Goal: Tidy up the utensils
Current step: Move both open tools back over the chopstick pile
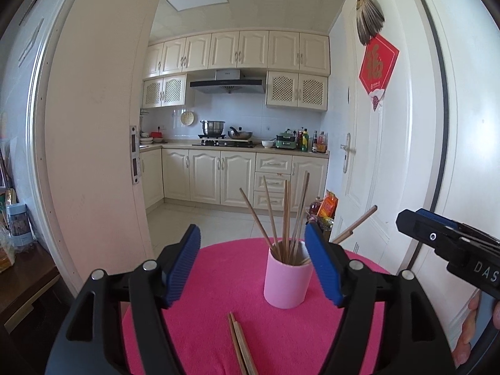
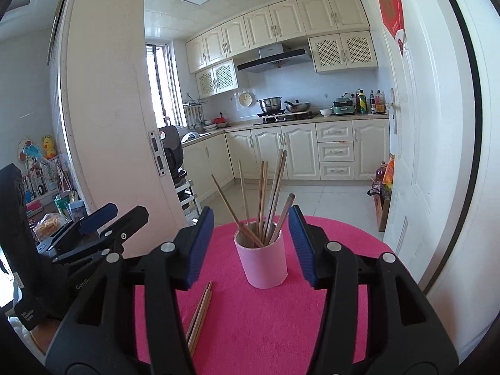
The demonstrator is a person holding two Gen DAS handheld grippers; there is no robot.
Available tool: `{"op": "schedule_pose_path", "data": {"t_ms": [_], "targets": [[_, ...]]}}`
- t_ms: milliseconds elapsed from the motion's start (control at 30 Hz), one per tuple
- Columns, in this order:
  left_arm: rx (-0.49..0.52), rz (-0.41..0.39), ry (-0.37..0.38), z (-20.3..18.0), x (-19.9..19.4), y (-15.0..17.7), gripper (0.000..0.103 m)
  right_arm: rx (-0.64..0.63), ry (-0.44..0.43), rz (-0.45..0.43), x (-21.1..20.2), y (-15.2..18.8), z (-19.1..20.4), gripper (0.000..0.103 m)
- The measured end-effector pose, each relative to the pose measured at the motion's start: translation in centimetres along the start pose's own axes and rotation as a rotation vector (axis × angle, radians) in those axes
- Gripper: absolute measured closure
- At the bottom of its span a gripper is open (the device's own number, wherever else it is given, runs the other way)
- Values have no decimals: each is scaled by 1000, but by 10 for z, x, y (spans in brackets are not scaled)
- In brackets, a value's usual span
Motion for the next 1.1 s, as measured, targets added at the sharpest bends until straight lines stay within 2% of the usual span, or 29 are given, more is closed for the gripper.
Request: {"op": "schedule_pose_path", "data": {"t_ms": [300, 433, 600, 667, 900, 1100], "targets": [[-64, 209, -20, 25, 5, 54, 35, -28, -18, 151, 12, 53, 19, 53], [-108, 335, -22, 37, 15, 86, 35, -45, -23, 220, 24, 76, 24, 52], [-165, 541, -13, 45, 35, 133, 35, -56, -21, 307, 39, 104, 25, 52], [-184, 601, -24, 50, 41, 149, 35, -58, -20, 341, 45, 114, 24, 52], [-169, 748, -49, 51, 59, 189, 35, -42, -24, 425, 60, 139, 18, 52], [-148, 816, -71, 51, 69, 207, 35, -29, -24, 454, 68, 146, 15, 51]]}}
Point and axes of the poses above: each gripper's, at about its wrist camera, not at the fingertips, and x roughly the way its jaws point, z to its left, y to its underside, the point moved 9 cm from there along x, roughly the way its jaws point, and after that the axes turned 5 degrees about y, right-handed, at the moved point
